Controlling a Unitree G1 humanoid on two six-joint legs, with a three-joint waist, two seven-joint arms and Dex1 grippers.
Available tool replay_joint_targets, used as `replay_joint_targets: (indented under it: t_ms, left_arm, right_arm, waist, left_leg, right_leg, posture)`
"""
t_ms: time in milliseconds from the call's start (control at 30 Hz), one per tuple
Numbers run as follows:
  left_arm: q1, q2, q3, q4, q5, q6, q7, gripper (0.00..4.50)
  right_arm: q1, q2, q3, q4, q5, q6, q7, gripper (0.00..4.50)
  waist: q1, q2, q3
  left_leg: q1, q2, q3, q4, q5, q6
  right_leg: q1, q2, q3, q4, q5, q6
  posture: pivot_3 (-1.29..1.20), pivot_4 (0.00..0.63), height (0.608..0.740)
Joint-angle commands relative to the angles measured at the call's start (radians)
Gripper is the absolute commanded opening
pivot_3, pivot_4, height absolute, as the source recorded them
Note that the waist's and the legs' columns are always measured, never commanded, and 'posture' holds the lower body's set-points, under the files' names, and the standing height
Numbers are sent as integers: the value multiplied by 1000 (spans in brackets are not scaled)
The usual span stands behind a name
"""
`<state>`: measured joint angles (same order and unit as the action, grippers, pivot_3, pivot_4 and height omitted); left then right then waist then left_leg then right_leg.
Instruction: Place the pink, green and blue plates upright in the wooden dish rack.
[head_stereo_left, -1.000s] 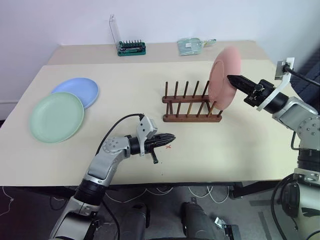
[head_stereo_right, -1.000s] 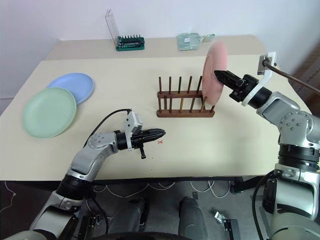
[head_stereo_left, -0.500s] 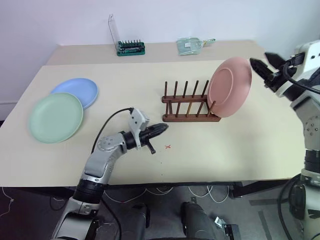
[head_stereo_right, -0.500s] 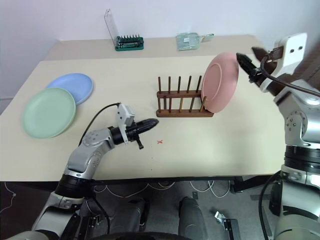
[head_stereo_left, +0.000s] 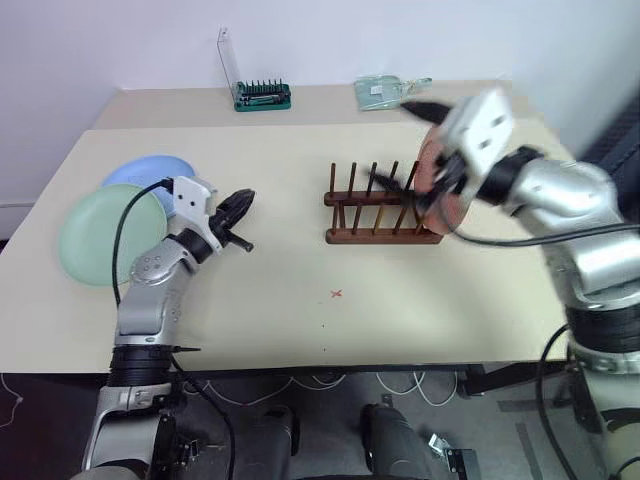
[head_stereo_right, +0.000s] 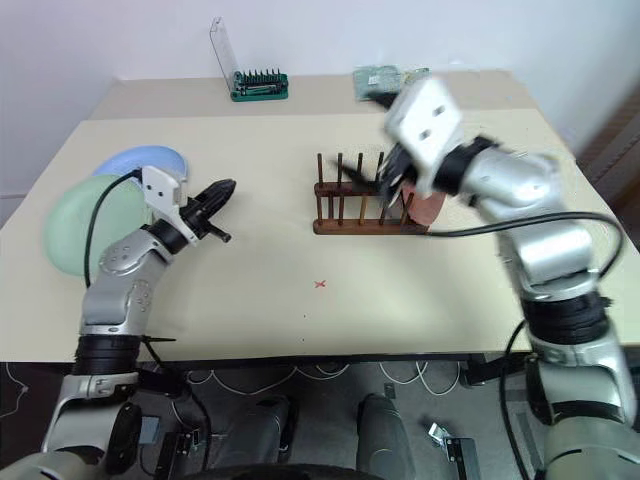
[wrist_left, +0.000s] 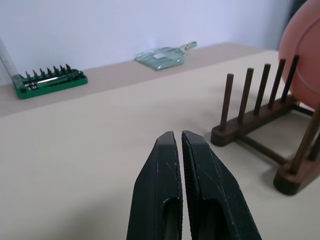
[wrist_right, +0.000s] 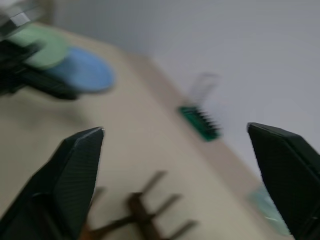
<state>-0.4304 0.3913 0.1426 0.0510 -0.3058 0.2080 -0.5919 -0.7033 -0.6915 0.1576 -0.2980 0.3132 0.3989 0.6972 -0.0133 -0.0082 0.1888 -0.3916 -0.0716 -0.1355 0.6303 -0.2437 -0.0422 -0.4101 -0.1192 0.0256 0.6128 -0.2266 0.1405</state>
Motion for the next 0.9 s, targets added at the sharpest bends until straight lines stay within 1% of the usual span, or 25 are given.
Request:
replay_joint_targets:
  t_ms: [33, 100, 167, 233, 267, 333, 367, 467, 533, 600, 667, 700, 767, 900]
  left_arm:
    - [37, 25, 20, -79, -12, 2, 1, 705]
    - [46, 25, 36, -90, -29, 13, 14, 1453]
    - [54, 28, 63, -101, -27, 19, 55, 2455]
    - [61, 41, 141, -116, 5, 45, 175, 3464]
    - [72, 49, 193, -134, -16, 79, 217, 3898]
    - [84, 57, 299, -176, -65, 112, 286, 3898]
    - [83, 74, 368, -191, -90, 161, 335, 3898]
    - [95, 150, 551, -170, -83, 291, 485, 3898]
    - [103, 180, 606, -152, -68, 367, 563, 3898]
    - [101, 191, 666, -120, -84, 430, 624, 3898]
    - [111, 198, 732, -48, -92, 505, 679, 3898]
    - [120, 199, 751, -26, -100, 526, 683, 3898]
    - [155, 182, 729, -23, -122, 567, 646, 3898]
    - [174, 152, 703, -20, -157, 626, 621, 3898]
  right_arm:
    - [0, 65, 61, -7, -81, -59, -12, 4500]
    - [7, 84, 74, 4, -106, -74, -4, 4500]
    - [21, 98, 95, 16, -132, -98, 9, 4500]
    - [41, 116, 131, 30, -165, -130, 18, 4500]
    - [48, 127, 140, 42, -177, -138, 20, 4500]
    - [53, 143, 142, 68, -193, -152, 24, 4500]
    - [53, 150, 142, 81, -199, -159, 27, 4500]
    - [52, 155, 138, 120, -217, -182, 39, 4500]
    - [53, 159, 133, 138, -228, -194, 47, 4500]
    - [54, 164, 129, 151, -233, -203, 55, 4500]
    - [55, 167, 129, 170, -245, -218, 60, 4500]
    - [56, 168, 130, 173, -251, -223, 62, 4500]
    - [61, 171, 129, 175, -257, -228, 65, 4500]
    - [69, 179, 126, 164, -261, -222, 68, 4500]
  waist:
    - [-1, 0, 0]
    - [1, 0, 0]
    - [2, 0, 0]
    - [-1, -1, 0]
    - [-5, -2, 0]
    - [-12, -2, 0]
    - [-12, -2, 0]
    - [-6, -5, 1]
    - [-10, -5, 1]
    - [-6, -5, 1]
    - [0, -5, 1]
    - [0, -6, 0]
    - [0, -7, 0]
    - [1, -10, -1]
  left_leg:
    - [0, 0, 0, 0, 0, 0]
    - [0, 0, 0, 0, 0, 0]
    - [0, 0, -1, 0, 0, -1]
    - [0, 0, -1, 0, 0, -1]
    - [0, 0, -1, -1, 0, -1]
    - [0, 1, -1, -2, 0, -1]
    - [0, 1, -1, -2, 1, -1]
    - [0, 1, -1, -1, 1, -2]
    - [0, 1, -1, -2, 1, -2]
    - [1, 1, -1, -2, 1, -2]
    - [1, 1, -2, -2, 1, -2]
    - [1, 0, -2, -2, 1, -2]
    - [1, 0, -2, -2, 1, -3]
    - [1, 1, -3, -2, 2, -4]
  right_leg:
    - [0, 0, 0, 0, 0, 0]
    - [-1, 0, 0, 0, 0, 0]
    - [0, 0, 0, 0, 0, 0]
    - [0, 0, 0, 0, 0, 0]
    - [-1, 0, 0, 1, 0, 0]
    - [-2, 1, 0, 2, 0, 0]
    - [-3, 1, 0, 2, 0, 0]
    - [-2, 1, 0, 2, 0, 0]
    - [-3, 1, 0, 2, 0, 0]
    - [-3, 1, 0, 2, 0, 0]
    - [-2, 1, 0, 2, 0, 0]
    - [-2, 1, 0, 2, 0, 0]
    - [-1, 1, 0, 2, 0, 0]
    - [-1, 1, -1, 2, 0, 0]
  posture:
    - [0, 150, 740]
    - [0, 150, 740]
    - [0, 150, 740]
    - [0, 150, 740]
    - [0, 150, 740]
    - [0, 150, 740]
    - [0, 150, 740]
    - [0, 150, 740]
    - [0, 150, 740]
    - [0, 150, 740]
    - [0, 150, 740]
    - [0, 150, 740]
    - [0, 150, 740]
    - [0, 150, 740]
